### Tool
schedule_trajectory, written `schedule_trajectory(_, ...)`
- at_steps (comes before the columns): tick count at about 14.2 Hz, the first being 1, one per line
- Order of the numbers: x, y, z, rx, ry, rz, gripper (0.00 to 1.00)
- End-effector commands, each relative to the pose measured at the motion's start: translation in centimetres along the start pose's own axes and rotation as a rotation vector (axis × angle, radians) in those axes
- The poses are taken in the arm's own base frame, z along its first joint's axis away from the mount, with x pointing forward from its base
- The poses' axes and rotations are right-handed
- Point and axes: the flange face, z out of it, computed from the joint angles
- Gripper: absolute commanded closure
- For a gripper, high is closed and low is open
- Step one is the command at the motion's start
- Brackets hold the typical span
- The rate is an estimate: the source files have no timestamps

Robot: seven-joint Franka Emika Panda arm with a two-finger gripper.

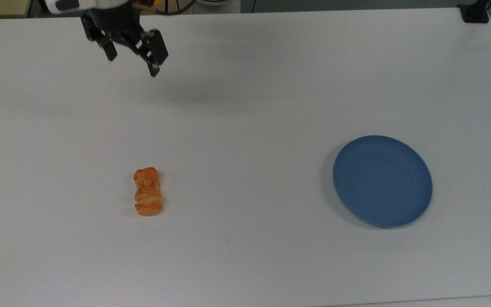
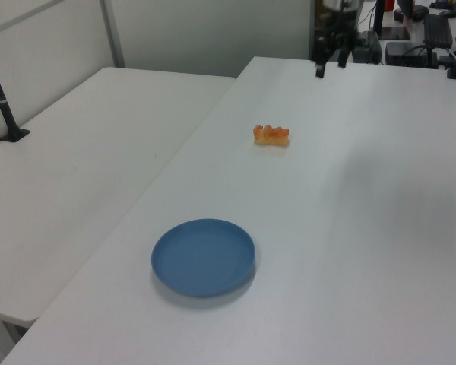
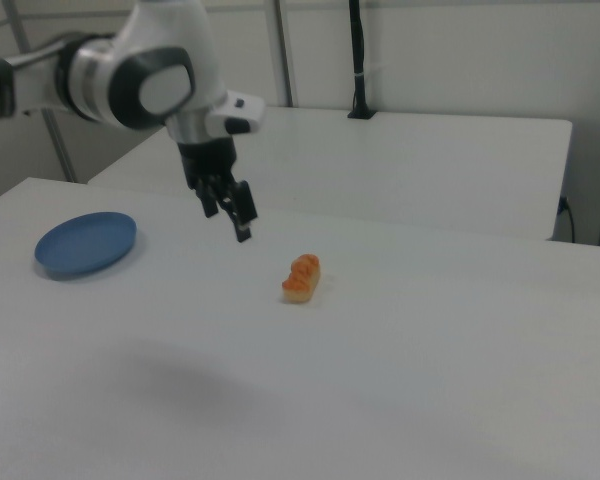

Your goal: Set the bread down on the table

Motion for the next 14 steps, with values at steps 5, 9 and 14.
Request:
schedule_trajectory(5,-10.8,-1.1,-11.4,0.003,-0.117,-0.006,0.00)
schedule_trajectory(9,-13.1,-5.7,-11.5,0.008,-0.118,-0.106,0.00)
schedule_trajectory(14,-12.6,-9.3,-7.9,0.022,-0.085,-0.299,0.00)
